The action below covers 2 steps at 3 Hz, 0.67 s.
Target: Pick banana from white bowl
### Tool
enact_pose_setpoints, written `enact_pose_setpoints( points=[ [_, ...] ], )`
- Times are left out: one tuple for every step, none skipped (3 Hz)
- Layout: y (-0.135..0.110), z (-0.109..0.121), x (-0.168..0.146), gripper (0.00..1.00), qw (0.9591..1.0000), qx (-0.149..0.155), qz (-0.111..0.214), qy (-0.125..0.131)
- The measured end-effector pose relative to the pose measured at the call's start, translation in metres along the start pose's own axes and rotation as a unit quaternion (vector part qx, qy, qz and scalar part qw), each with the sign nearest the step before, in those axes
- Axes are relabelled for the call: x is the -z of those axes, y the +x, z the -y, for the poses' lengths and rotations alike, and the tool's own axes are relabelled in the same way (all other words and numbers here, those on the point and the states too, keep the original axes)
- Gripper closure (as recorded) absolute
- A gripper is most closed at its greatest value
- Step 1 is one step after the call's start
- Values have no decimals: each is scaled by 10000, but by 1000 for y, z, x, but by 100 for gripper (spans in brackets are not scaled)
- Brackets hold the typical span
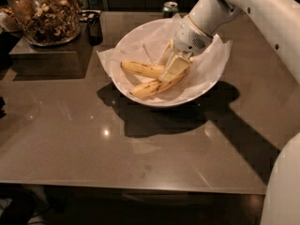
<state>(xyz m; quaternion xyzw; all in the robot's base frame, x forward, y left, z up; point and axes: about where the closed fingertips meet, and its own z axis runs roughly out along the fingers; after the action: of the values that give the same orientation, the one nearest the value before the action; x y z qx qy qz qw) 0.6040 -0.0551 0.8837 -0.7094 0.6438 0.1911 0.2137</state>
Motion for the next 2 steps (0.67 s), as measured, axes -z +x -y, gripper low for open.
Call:
enact_pose_setpoints(
  points=[
    [-14, -12, 24, 100, 9992, 105, 283, 244],
    [-34, -41, 64, 100, 9959, 338, 406, 731]
  ],
)
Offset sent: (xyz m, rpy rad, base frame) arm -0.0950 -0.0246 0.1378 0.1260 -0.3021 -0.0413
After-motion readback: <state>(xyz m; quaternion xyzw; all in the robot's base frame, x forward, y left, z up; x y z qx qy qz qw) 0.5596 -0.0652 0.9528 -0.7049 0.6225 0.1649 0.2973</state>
